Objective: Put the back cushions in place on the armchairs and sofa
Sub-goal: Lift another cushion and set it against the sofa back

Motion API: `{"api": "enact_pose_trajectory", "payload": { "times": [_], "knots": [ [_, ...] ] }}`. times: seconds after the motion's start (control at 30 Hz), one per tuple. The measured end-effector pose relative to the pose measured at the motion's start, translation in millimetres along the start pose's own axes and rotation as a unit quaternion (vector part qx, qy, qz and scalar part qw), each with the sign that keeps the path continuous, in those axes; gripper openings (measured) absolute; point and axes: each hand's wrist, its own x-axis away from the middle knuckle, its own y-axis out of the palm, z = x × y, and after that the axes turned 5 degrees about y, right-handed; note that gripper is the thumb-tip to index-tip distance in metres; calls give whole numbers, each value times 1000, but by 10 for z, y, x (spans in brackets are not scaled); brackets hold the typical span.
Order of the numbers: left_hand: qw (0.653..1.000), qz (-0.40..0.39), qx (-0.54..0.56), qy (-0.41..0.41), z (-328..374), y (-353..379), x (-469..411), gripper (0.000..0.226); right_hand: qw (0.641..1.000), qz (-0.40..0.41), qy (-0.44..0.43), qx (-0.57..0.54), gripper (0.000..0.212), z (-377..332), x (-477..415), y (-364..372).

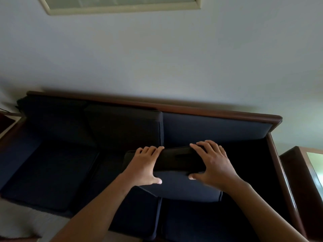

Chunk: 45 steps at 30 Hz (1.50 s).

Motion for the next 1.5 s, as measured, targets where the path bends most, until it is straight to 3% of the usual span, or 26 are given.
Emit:
{"api": "enact_pose_trajectory", "payload": {
  "times": [0.07,0.17,0.23,0.3,0.4,0.47,0.53,0.77,0.9,0.97,1.1,1.23,1.33,1.43,1.5],
  "knots": [
    [1000,0,-23,6,-66,43,39,125,986,-75,-4,147,122,-61,-103,4],
    [1000,13,2,-6,-86,124,69,120,978,-110,-25,175,125,-142,-192,152],
    [993,31,112,-37,-104,195,94,116,980,-97,-31,172,125,-166,-220,229],
    [963,61,248,-80,-141,291,134,114,980,-88,-36,175,124,-187,-257,282],
    [875,101,440,-173,-203,482,230,115,980,-81,-37,179,121,-262,-330,318],
    [830,113,506,-206,-228,573,270,110,980,-72,-36,181,117,-303,-373,318],
    [822,109,514,-220,-245,587,258,102,981,-61,-34,182,115,-307,-381,309],
    [886,112,415,-173,-61,149,231,80,992,57,-37,110,104,-75,-62,204],
    [946,134,289,-66,71,-498,130,83,992,120,-1,-28,104,40,143,170],
    [959,149,237,-29,128,-817,68,81,985,133,27,-110,107,27,187,170],
    [971,163,176,16,181,-1067,-100,79,967,112,79,-213,115,-121,214,361],
    [988,95,119,37,213,-667,-212,79,950,5,83,-300,109,-276,165,680],
    [991,75,103,33,243,-146,-161,79,917,-50,89,-386,107,-386,164,956],
    [984,120,123,57,337,229,-204,86,842,11,172,-511,101,-399,164,1120],
    [986,105,111,72,328,416,-207,93,802,60,234,-546,78,-370,141,1177]
  ]
}}
